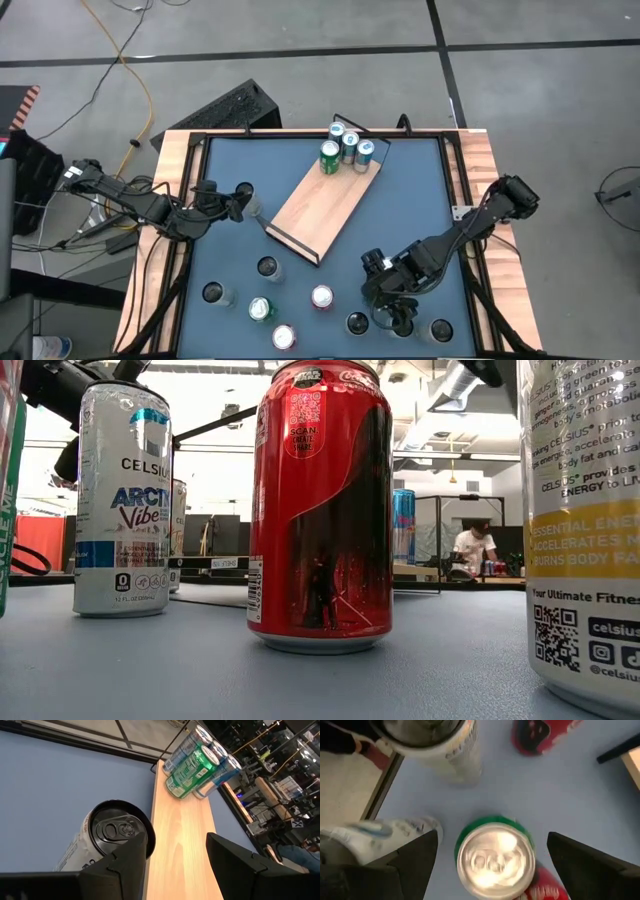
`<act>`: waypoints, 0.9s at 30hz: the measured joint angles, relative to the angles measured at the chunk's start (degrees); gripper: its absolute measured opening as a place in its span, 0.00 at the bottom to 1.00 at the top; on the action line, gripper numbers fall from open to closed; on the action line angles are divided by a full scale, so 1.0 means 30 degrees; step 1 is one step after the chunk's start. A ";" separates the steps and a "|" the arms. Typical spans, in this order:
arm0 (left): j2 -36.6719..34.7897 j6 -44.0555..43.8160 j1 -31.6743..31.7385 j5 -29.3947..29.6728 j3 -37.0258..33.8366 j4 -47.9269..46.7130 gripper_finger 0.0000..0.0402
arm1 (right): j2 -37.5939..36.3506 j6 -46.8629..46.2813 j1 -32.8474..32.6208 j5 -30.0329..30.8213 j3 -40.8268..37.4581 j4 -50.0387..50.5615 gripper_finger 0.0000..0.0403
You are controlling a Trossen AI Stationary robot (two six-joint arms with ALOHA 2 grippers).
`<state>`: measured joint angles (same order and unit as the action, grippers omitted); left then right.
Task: Place canned beverage on shelf
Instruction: Put right green soda can on the shelf aligned with the other green soda can
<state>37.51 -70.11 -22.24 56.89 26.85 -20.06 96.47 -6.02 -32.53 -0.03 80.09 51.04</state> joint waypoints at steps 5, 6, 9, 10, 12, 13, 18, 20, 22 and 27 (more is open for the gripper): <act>-0.0004 0.0117 0.0000 -0.0254 0.0000 -0.0005 0.48 | 0.0000 -0.0252 0.0087 -0.0089 -0.0866 -0.1024 0.94; -0.0003 0.0151 0.0000 -0.0262 0.0000 -0.0005 0.48 | 0.0000 -0.0415 0.0130 -0.0150 -0.0909 -0.1027 0.94; 0.0000 0.0190 0.0000 -0.0264 0.0000 -0.0022 0.48 | 0.0000 -0.0503 0.0146 -0.0084 -0.0910 -0.1052 0.94; 0.0001 0.0198 0.0000 -0.0264 0.0000 -0.0046 0.48 | 0.0000 -0.0499 0.0146 -0.0012 -0.0910 -0.1047 0.94; 0.0002 0.0204 0.0000 -0.0264 0.0000 -0.0127 0.48 | 0.0000 -0.0503 0.0146 0.0000 -0.0910 -0.1023 0.93; -0.0004 0.0204 0.0000 -0.0270 0.0000 -0.0142 0.48 | 0.0006 -0.0494 0.0146 0.0000 -0.0910 -0.1002 0.93; -0.0005 0.0196 0.0000 -0.0272 0.0000 -0.0430 0.48 | 0.0131 -0.0571 0.0247 -0.0496 -0.1600 -0.1581 0.87; -0.0004 0.0196 0.0000 -0.0293 0.0000 -0.0543 0.48 | 0.0133 -0.1021 0.0359 -0.1025 -0.2144 -0.2218 0.84; -0.0005 0.0199 0.0000 -0.0308 0.0000 -0.0522 0.48 | 0.0175 -0.1217 0.0449 -0.1200 -0.2327 -0.2118 0.82; -0.0005 0.0204 0.0000 -0.0235 0.0000 -0.0537 0.48 | 0.0160 -0.1050 0.0585 -0.1093 -0.2306 -0.2082 0.75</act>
<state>37.50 -69.49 -22.24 56.19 26.85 -21.67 96.95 -9.17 -30.78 -3.31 73.17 44.79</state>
